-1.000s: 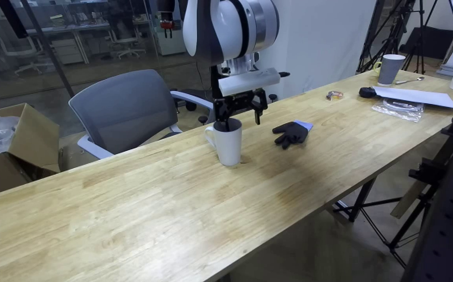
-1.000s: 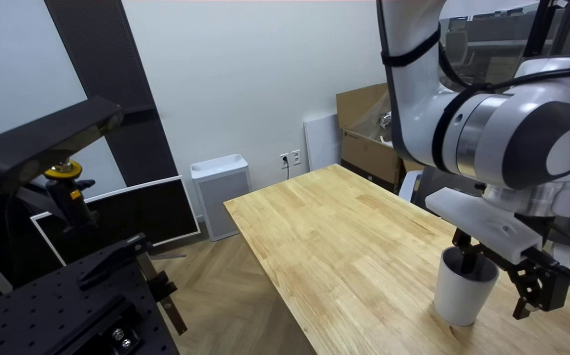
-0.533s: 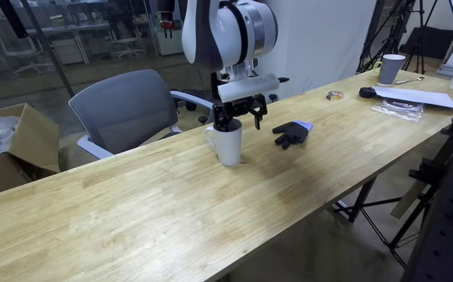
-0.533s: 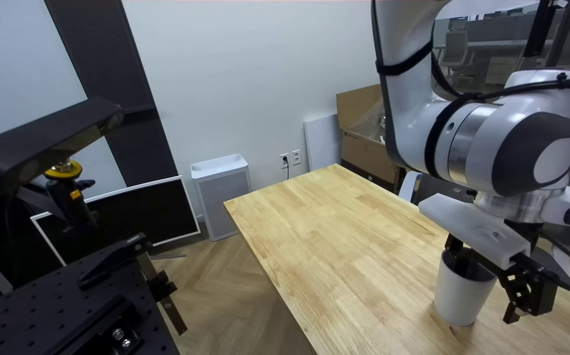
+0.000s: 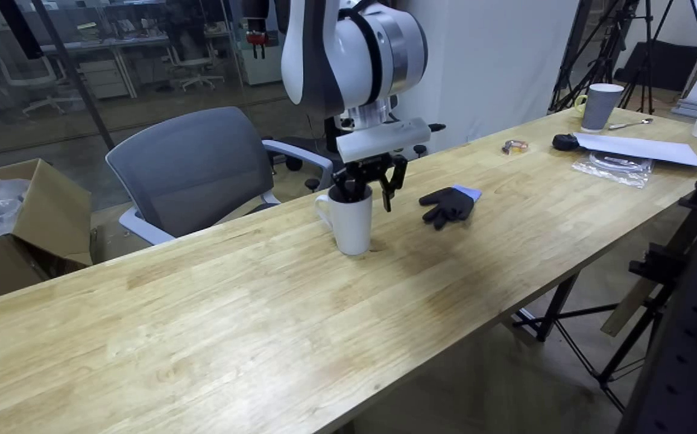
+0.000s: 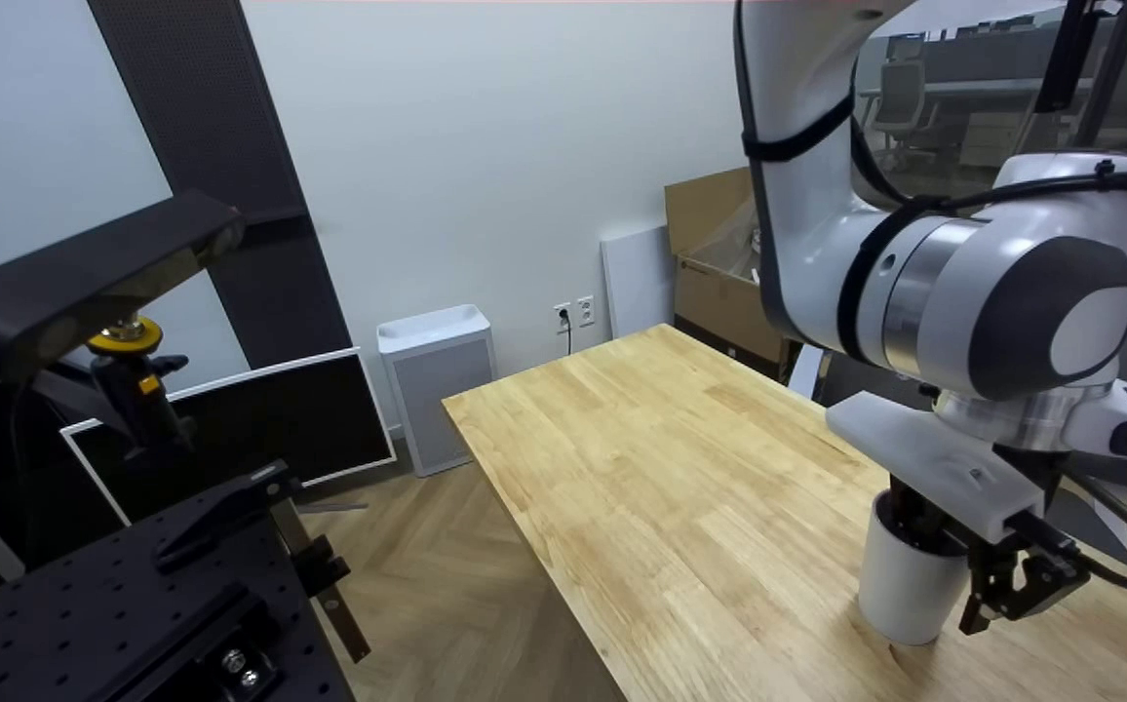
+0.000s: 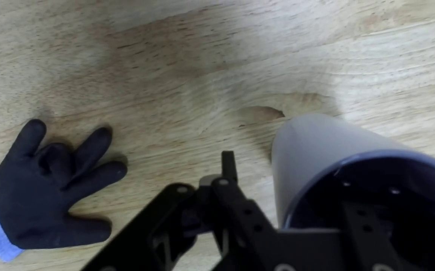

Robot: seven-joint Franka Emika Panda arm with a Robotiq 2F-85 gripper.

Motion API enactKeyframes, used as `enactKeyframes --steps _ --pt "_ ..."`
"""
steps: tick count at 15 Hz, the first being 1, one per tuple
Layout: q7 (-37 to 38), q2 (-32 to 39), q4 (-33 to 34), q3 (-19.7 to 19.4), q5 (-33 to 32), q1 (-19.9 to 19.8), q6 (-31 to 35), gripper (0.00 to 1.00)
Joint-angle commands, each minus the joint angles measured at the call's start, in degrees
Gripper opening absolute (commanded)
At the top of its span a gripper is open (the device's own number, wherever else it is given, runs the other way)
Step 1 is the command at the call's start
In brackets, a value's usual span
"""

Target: Put the mug towards the edge of the table

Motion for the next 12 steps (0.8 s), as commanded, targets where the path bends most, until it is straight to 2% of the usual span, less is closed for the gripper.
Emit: enactKeyframes --steps 1,3,4,12 --pt "0.77 0.56 1.63 -0.44 0.53 0.23 -1.18 0.19" --pt "1.04 0.61 1.72 -0.74 0.4 0.47 -1.24 0.05" --pt "1.2 0.71 1.83 -0.91 0.34 0.59 -1.28 0.01" --pt "1.61 0.36 3.83 -1.96 -0.01 0.52 -5.03 0.03"
